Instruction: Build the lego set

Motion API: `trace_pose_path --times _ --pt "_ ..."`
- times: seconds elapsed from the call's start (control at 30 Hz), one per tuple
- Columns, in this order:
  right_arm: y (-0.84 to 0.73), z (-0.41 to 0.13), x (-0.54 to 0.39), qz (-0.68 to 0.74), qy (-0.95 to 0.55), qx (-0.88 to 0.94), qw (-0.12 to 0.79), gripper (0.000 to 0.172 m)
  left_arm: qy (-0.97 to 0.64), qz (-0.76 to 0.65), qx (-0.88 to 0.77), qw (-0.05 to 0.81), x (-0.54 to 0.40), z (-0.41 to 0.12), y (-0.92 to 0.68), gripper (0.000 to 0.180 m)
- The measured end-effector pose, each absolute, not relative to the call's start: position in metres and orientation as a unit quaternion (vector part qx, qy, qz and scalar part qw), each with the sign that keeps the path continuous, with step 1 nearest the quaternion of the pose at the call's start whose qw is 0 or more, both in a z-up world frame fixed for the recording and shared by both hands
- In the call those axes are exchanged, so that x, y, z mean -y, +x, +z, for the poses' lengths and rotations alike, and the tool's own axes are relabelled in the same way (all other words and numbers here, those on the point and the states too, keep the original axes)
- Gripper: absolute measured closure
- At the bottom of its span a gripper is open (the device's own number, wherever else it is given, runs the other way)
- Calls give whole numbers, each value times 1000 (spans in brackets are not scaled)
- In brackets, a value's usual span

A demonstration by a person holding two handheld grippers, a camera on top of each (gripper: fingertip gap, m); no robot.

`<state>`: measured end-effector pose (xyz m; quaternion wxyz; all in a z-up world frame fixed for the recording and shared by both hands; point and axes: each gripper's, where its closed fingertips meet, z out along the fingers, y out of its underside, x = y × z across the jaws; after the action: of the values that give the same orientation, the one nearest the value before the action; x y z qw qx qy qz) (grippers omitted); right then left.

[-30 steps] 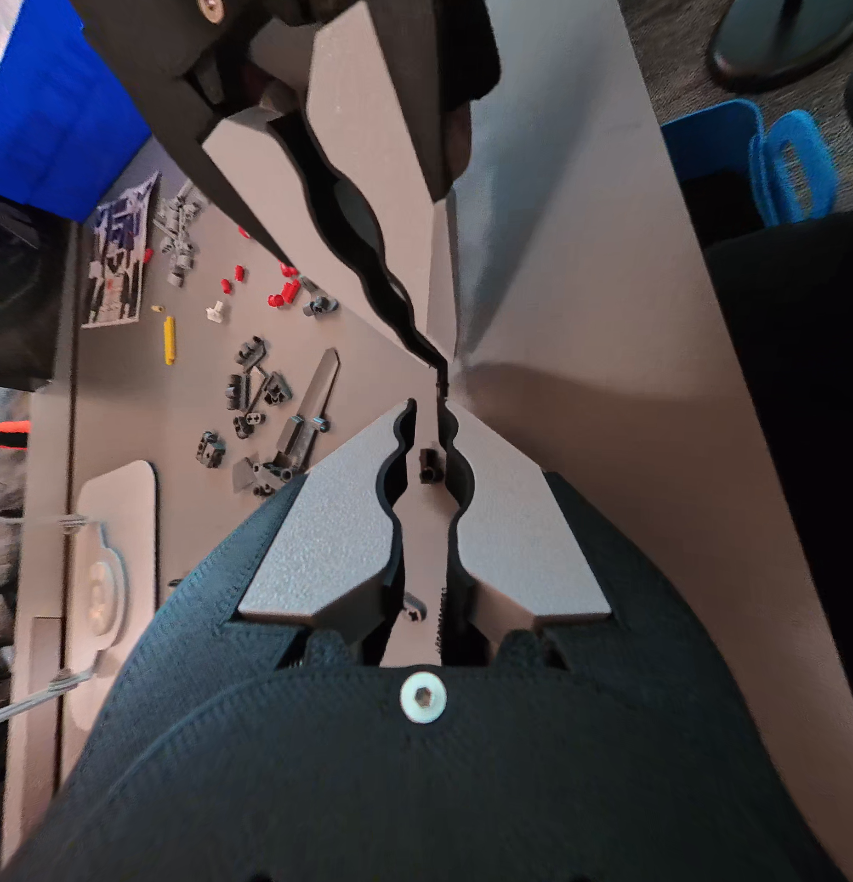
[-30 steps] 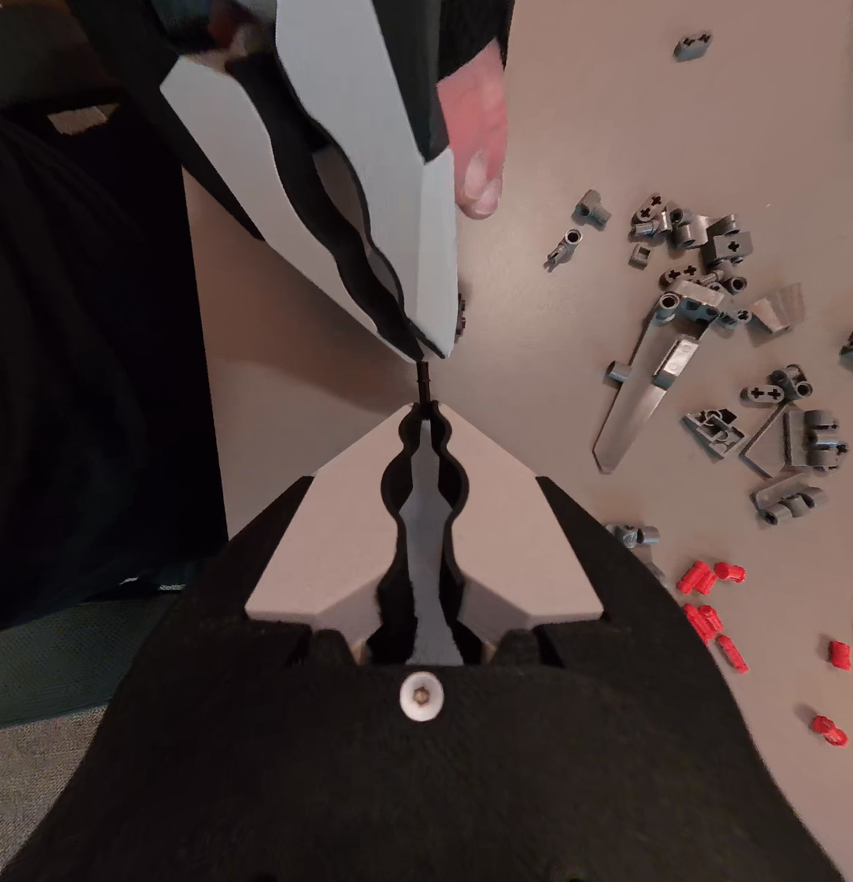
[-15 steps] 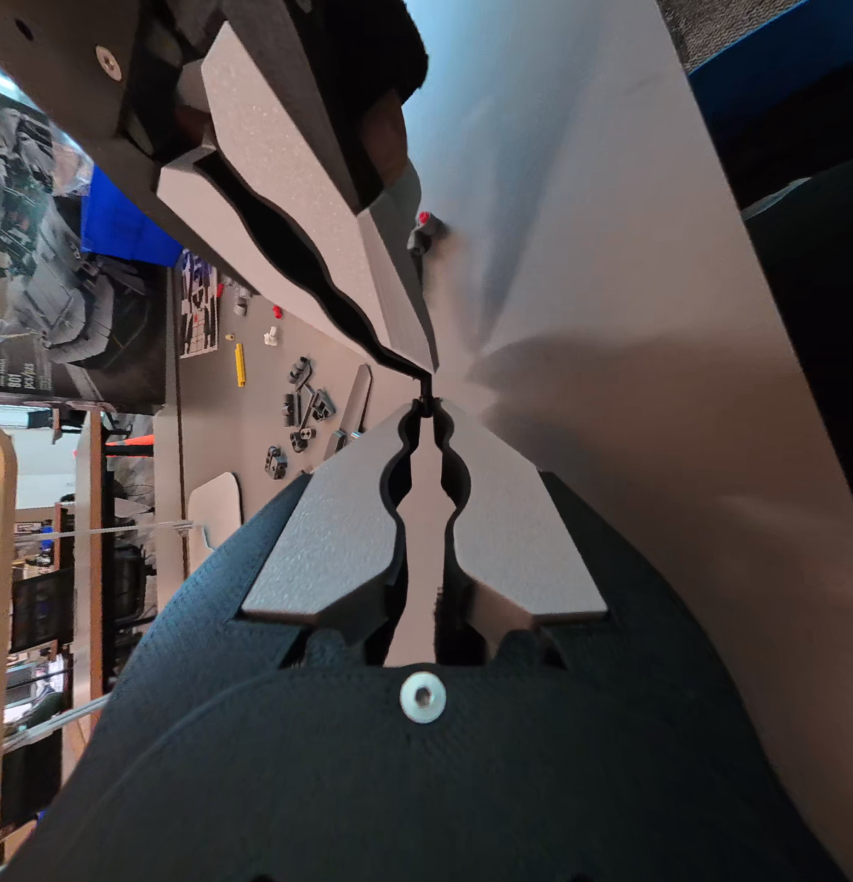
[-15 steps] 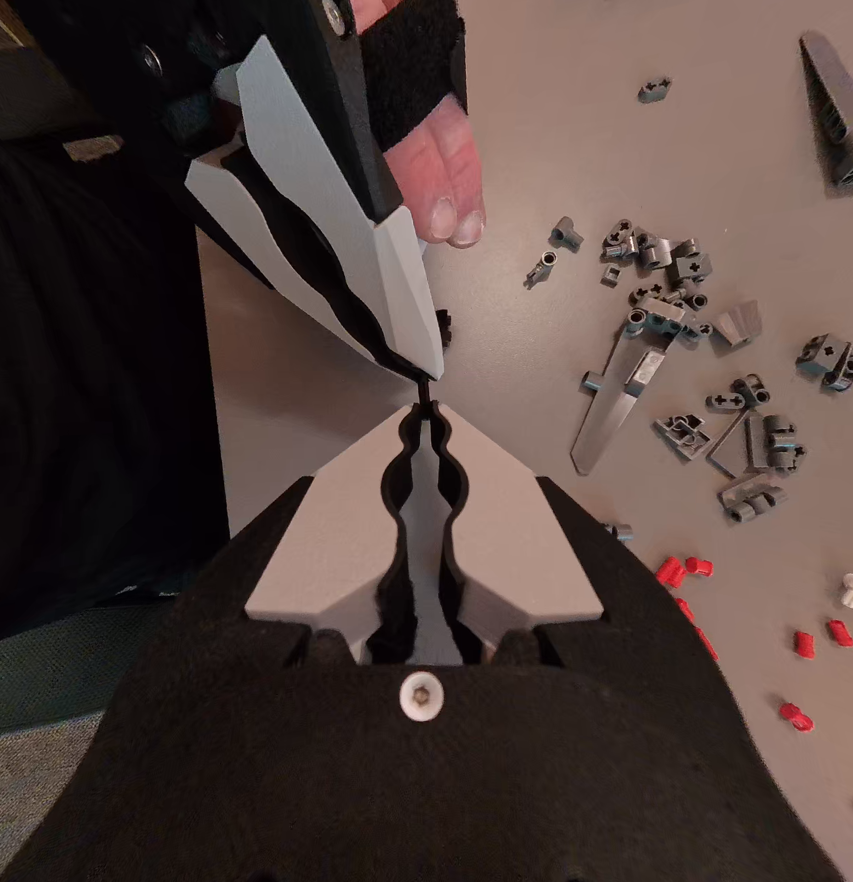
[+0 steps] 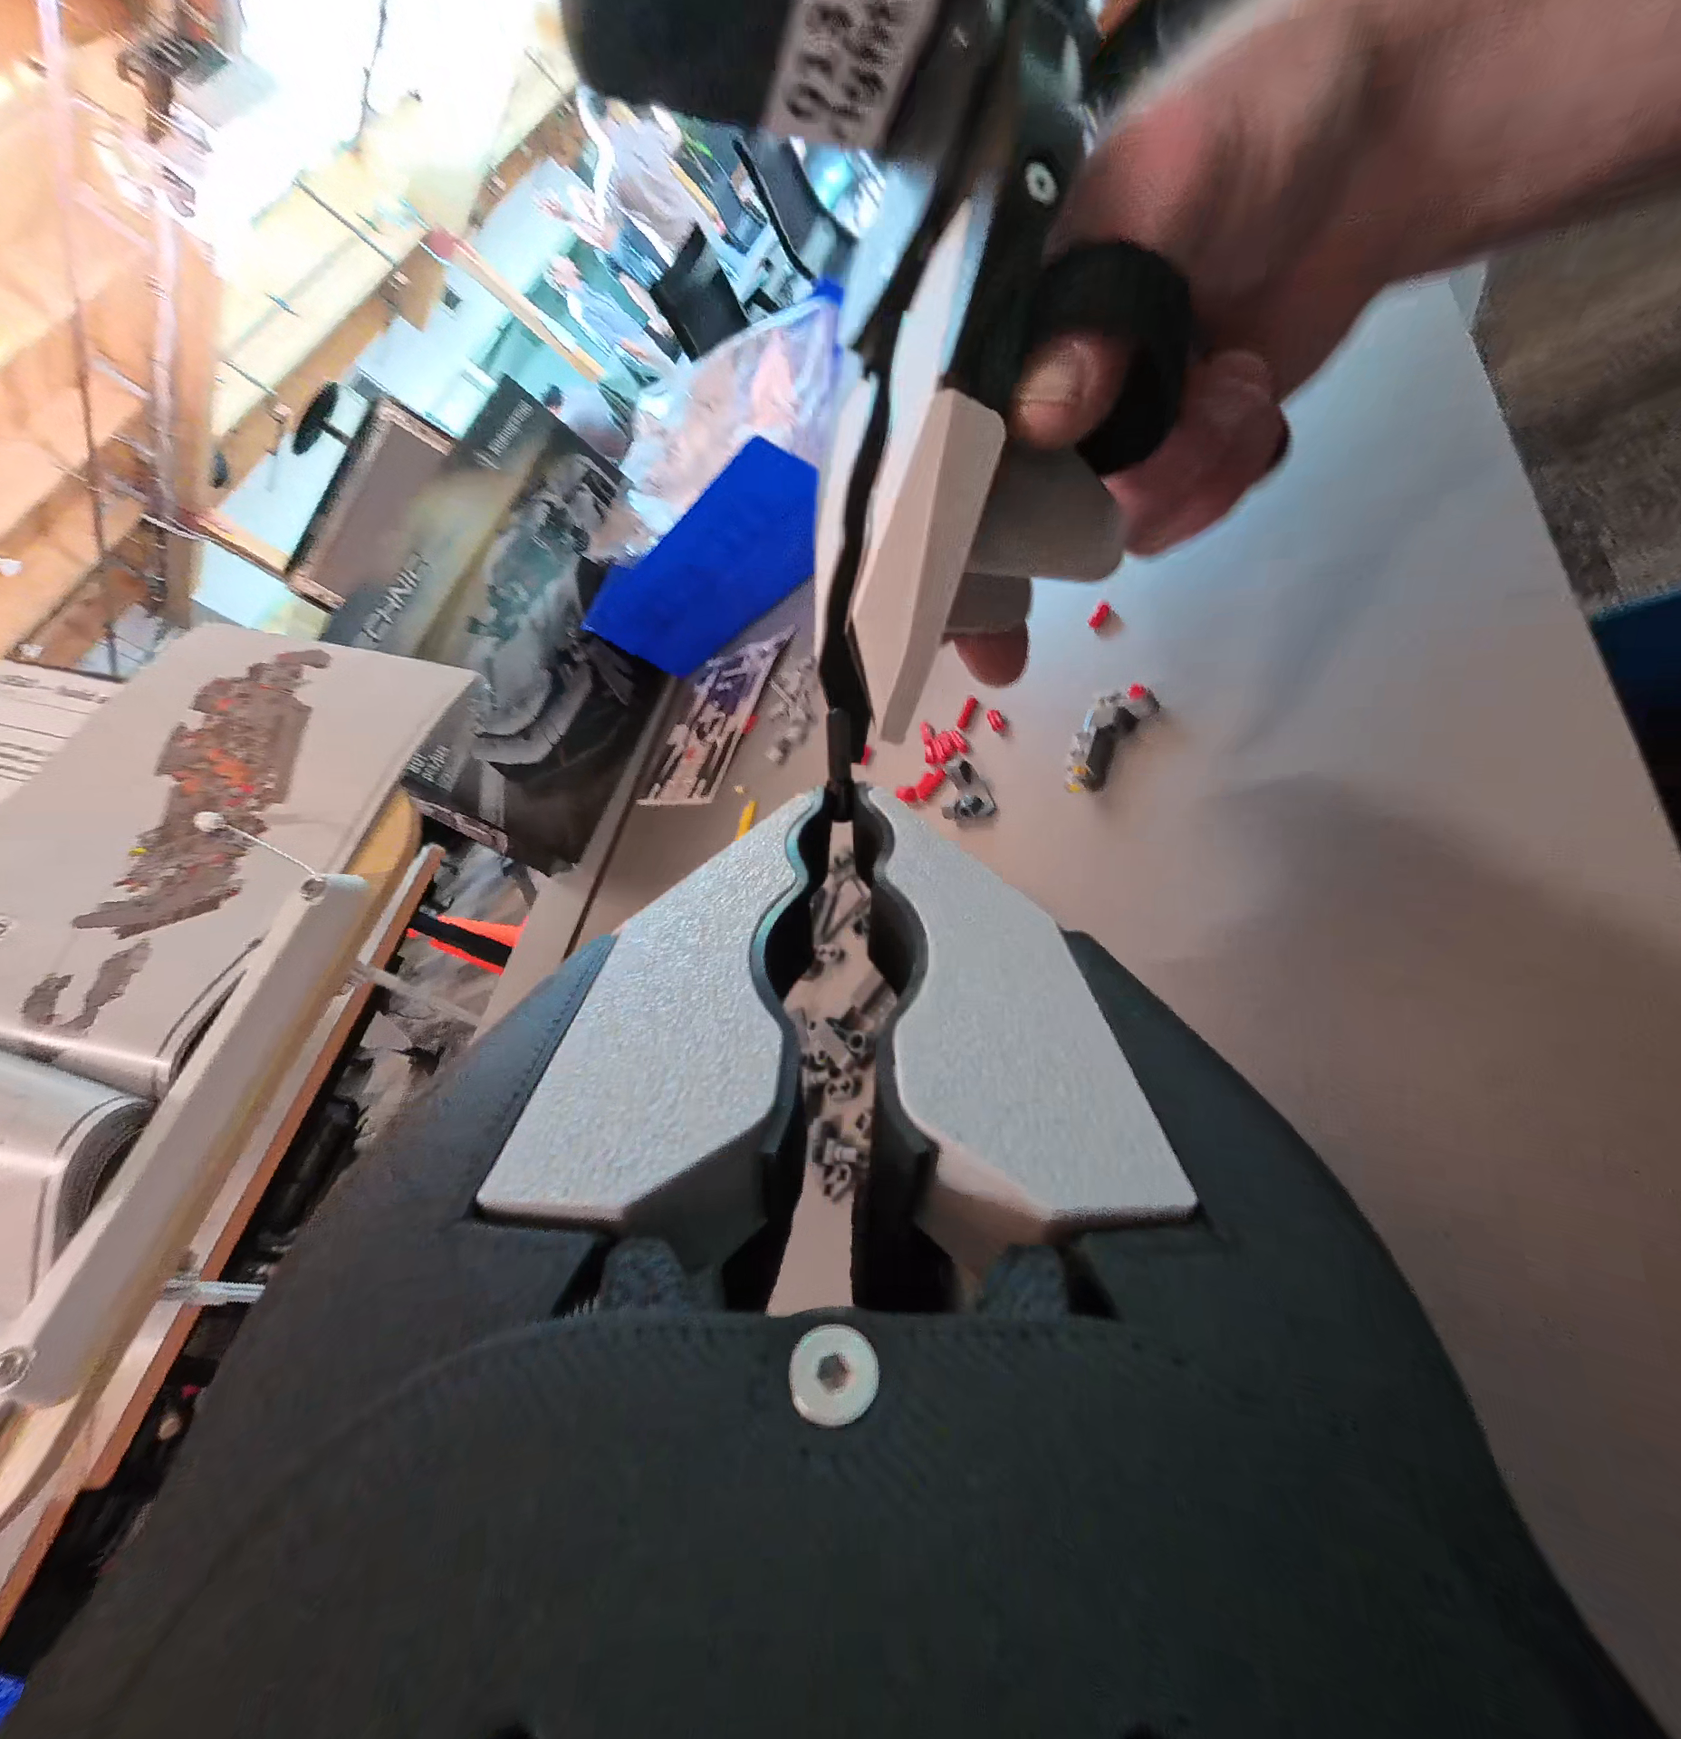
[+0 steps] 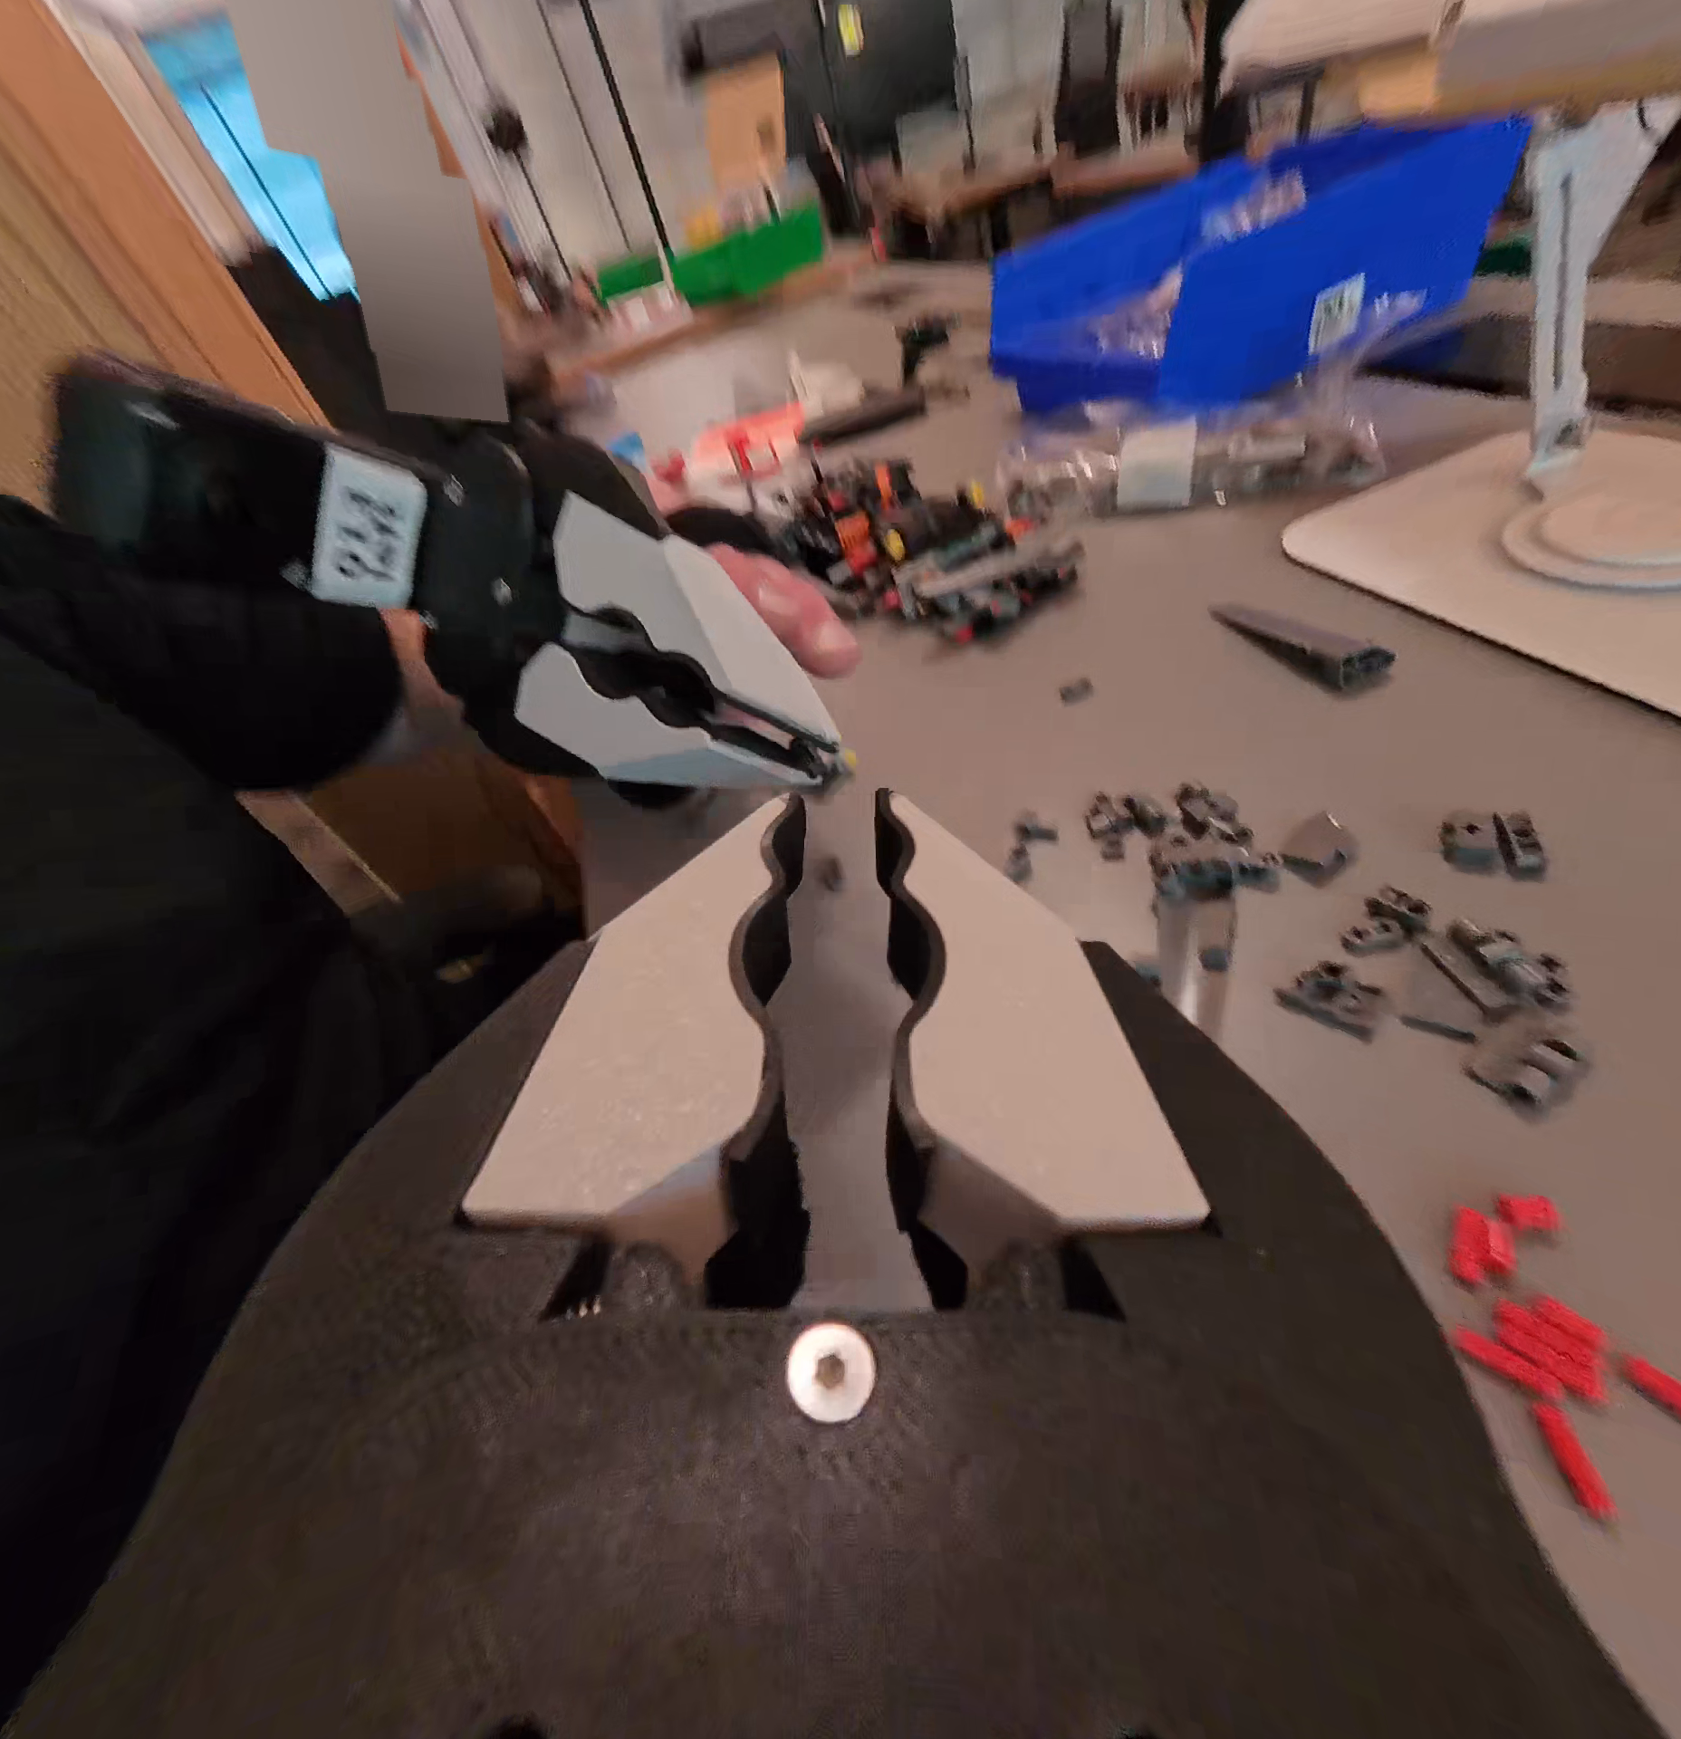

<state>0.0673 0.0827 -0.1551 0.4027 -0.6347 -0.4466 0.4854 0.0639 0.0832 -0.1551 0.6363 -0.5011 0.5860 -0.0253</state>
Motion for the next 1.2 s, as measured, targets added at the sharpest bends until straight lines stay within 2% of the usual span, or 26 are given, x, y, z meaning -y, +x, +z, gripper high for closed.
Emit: trace_pose_path --times 0.3,0.33,0.53,0.63,0.7,0.77,1.0,1.2 --pt "48 -105 -80 606 -533 312 502 163 -515 -133 -492 689 -83 -115 56 178" --pt "47 -102 -81 608 -529 308 506 169 -516 -138 -489 689 -83 -114 55 178" --pt "41 -100 -83 597 -533 315 510 170 -522 -158 -475 690 -85 -112 51 178" --pt "39 -111 -89 551 -568 340 508 171 -545 -156 -491 661 -89 -123 49 177" --pt "40 -123 -93 510 -594 371 499 171 -545 -164 -504 650 -87 -125 43 170" --pt "39 -140 -96 467 -620 408 480 171 -575 -176 -530 598 -86 -140 37 166" --pt "28 -211 -94 393 -691 502 340 171 -605 -175 -592 503 -86 -186 30 178" --pt "22 -235 -91 372 -707 526 291 172 -613 -160 -620 463 -88 -209 32 180"
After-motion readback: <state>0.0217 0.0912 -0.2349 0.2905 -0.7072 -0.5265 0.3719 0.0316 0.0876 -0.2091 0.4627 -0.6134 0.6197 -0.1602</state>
